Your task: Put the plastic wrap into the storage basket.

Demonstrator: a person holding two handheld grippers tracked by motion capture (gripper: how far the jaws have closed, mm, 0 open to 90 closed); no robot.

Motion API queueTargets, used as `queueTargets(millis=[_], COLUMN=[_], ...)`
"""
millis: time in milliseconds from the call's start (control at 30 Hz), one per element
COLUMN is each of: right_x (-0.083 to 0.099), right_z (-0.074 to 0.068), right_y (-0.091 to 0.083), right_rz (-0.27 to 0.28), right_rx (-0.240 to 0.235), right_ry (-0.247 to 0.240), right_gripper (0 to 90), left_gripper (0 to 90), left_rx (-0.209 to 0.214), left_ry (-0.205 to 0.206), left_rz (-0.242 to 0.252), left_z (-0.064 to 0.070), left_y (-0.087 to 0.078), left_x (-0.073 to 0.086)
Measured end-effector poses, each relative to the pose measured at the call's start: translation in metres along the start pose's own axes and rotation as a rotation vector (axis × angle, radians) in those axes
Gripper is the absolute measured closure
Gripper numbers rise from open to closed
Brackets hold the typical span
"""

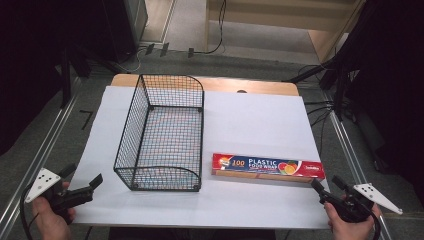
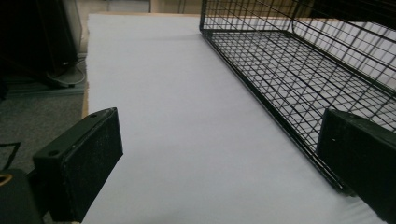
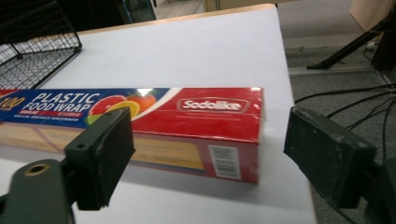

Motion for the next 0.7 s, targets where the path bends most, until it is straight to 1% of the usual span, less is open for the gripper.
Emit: queueTargets(millis=[33,100,133,200,233,267,300,333,367,400,467,533,567,633,667,700], right_x=[-0.002,-0.004,-0.005,-0.008,-0.009,-0.009,-0.009,-0.010,-0.009,-0.009,-0.008,-0.007,-0.007,-0.006,-0.005,-0.004], right_z=[-0.005,-0.016,-0.022,-0.033,-0.038,-0.044,-0.044,-0.057,-0.065,-0.074,-0.094,-0.115,-0.125,-0.144,-0.151,-0.161], right_y=[0.001,0.003,0.003,0.006,0.007,0.009,0.009,0.013,0.016,0.019,0.027,0.035,0.039,0.048,0.051,0.056], right_rz=[0.005,0.018,0.019,0.021,0.014,0.006,0.006,-0.005,-0.016,-0.024,-0.042,-0.062,-0.077,-0.097,-0.106,-0.115], right_rx=[-0.014,-0.053,-0.062,-0.089,-0.124,-0.142,-0.142,-0.156,-0.166,-0.183,-0.230,-0.254,-0.274,-0.296,-0.301,-0.307], right_ry=[-0.014,-0.047,-0.059,-0.070,-0.063,-0.059,-0.059,-0.079,-0.093,-0.107,-0.133,-0.174,-0.183,-0.202,-0.208,-0.224], right_gripper=[26.2,45.7,54.4,68.1,72.5,78.4,78.4,87.6,90.0,90.0,90.0,90.0,90.0,90.0,90.0,90.0], left_gripper=[0.9,0.9,0.9,0.9,0.9,0.9,0.9,0.9,0.9,0.9,0.9,0.9,0.9,0.9,0.9,0.9], left_rx=[-0.001,-0.004,-0.004,-0.002,-0.003,-0.003,-0.003,-0.004,-0.007,-0.005,-0.007,-0.007,-0.004,-0.003,-0.003,-0.005], left_ry=[0.016,0.038,0.044,0.047,0.045,0.042,0.042,0.038,0.031,0.027,0.031,0.032,0.035,0.036,0.036,0.030], left_rz=[-0.008,-0.012,-0.012,-0.015,-0.016,-0.016,-0.016,-0.016,-0.017,-0.018,-0.025,-0.028,-0.032,-0.036,-0.036,-0.034], left_z=[0.002,0.005,0.006,0.007,0.006,0.006,0.006,0.004,0.004,0.004,0.004,0.004,0.005,0.004,0.004,0.004], left_y=[0.000,0.001,0.002,0.002,0.002,0.001,0.001,0.001,0.002,0.002,0.003,0.004,0.005,0.005,0.005,0.004], left_x=[0.001,0.001,0.001,0.001,0.002,0.002,0.002,0.002,0.002,0.002,0.002,0.003,0.003,0.004,0.004,0.004])
Point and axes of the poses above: each handheld gripper's, and its own axes: y roughly forward along the jaws, x roughly out of its underside, z roughly to its right, the point moved 7 cm from there along y, roughly forward along the jaws, and after that the axes turned 12 degrees about -y, right-handed, at the moved point
